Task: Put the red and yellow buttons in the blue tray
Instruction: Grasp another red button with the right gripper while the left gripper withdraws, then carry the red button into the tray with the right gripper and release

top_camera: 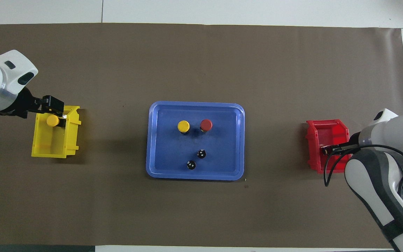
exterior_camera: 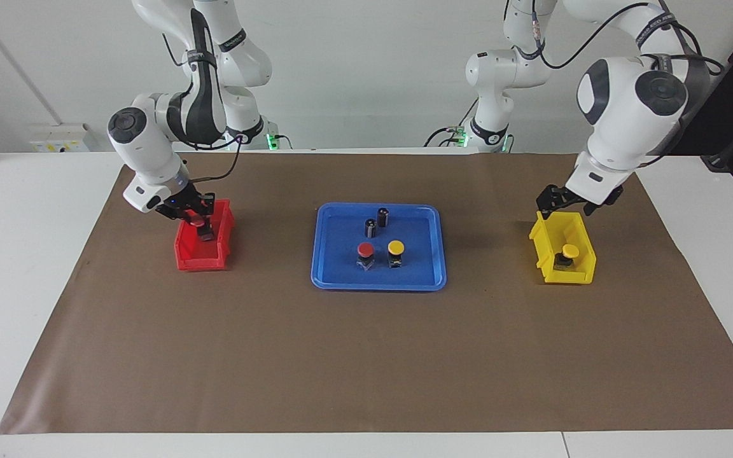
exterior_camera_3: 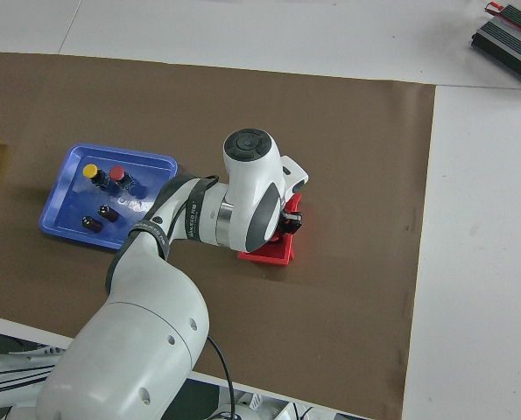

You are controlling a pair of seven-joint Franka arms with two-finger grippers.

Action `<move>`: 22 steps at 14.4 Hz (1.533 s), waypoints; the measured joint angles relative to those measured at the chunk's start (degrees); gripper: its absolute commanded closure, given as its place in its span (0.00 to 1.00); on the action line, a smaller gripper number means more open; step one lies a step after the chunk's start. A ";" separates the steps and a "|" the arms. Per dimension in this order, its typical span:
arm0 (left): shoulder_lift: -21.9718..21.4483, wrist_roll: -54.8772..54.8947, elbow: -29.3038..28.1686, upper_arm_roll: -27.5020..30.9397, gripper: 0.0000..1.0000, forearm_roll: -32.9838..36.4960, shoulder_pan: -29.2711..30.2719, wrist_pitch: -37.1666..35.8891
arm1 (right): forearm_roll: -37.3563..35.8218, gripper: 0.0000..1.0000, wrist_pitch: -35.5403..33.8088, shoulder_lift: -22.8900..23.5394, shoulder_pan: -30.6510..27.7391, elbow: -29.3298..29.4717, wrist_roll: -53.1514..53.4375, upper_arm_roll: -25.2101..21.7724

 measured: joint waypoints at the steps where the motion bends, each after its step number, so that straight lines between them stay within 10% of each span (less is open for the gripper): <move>1: -0.15 0.06 -1.56 -0.03 0.00 -0.01 0.89 2.41 | 0.07 0.75 -3.71 0.46 0.96 3.58 0.46 0.15; 8: -0.26 0.05 -10.51 -0.17 0.16 -0.02 3.50 15.19 | 4.89 0.75 -13.03 8.35 17.06 25.93 24.00 0.84; 13: 0.15 0.05 -13.34 -0.20 0.31 -0.02 4.18 19.63 | 5.39 0.74 1.78 15.18 28.76 25.70 36.69 0.94; 22: 2.53 0.01 -15.69 -0.24 0.35 -0.02 4.70 25.63 | 3.31 0.68 8.54 20.12 31.40 21.14 36.95 0.72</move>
